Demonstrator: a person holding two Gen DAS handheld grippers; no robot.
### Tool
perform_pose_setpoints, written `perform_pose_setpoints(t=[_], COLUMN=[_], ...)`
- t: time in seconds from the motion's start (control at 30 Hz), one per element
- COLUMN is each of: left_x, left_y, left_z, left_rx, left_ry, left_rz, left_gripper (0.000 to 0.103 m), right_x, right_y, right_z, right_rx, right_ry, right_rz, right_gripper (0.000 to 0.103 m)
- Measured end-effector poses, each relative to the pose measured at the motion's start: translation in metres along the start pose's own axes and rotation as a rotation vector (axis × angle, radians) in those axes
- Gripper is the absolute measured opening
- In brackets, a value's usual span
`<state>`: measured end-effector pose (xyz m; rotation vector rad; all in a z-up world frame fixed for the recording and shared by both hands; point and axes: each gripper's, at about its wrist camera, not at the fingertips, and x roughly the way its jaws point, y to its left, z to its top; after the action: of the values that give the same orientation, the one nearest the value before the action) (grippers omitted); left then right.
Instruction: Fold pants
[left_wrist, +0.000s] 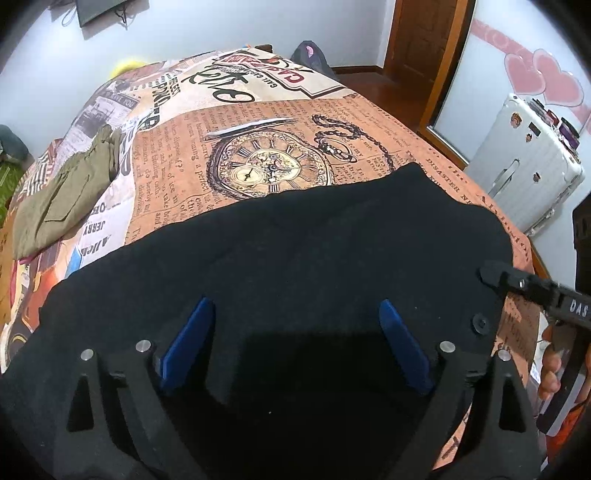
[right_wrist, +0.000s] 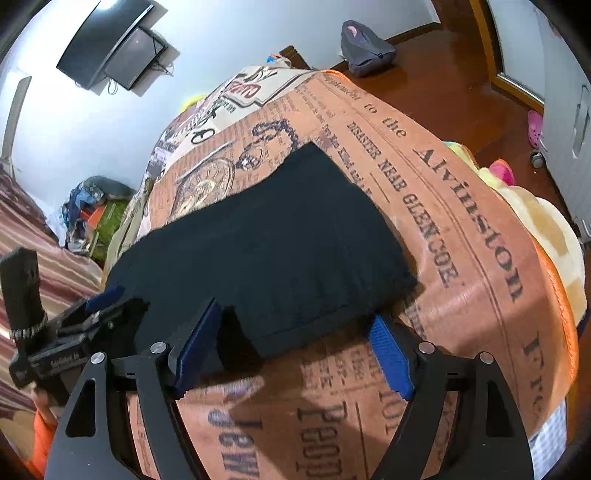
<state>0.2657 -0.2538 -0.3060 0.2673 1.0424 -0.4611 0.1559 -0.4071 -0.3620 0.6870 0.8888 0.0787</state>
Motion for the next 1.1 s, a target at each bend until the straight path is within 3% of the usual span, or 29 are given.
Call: perform_pose_setpoints(t=[0.07, 0.2, 0.47, 0.63, 1.1], left_x=[0.0, 0.0, -0.002, -0.014, -0.116], left_y=[-0.002, -0.001, -0.001, 0.002, 0.052], left_z=[-0.001, -0.001, -0.002, -0.002, -0.013], left_rx=[0.003, -0.001, -0.004, -0.019, -0.068], left_ry=[-0.002, -0.007, -0.011, -0.026, -0.236], left_rz=[0.003, -0.003, -0.012, -0.042, -0.019], left_gripper=[0.093, 0.093, 0.093, 0.093, 0.093], right_x=[-0.001, 0.0, -0.006, -0.028, -0.065], right_y=[0.0, -0.002, 0.017, 0.039, 0.131], right_z=[0.004, 0.012, 0.017, 0.023, 0.028], right_rx=[0.01, 0.022, -0.075, -0.137, -0.323], right_ry=[-0.015, -0.024, -0.046, -0.119, -0.248], right_rz=[0.002, 0.012, -0.014, -0.019, 0.023], right_gripper=[0.073, 0.041, 0.013, 0.011, 0.011])
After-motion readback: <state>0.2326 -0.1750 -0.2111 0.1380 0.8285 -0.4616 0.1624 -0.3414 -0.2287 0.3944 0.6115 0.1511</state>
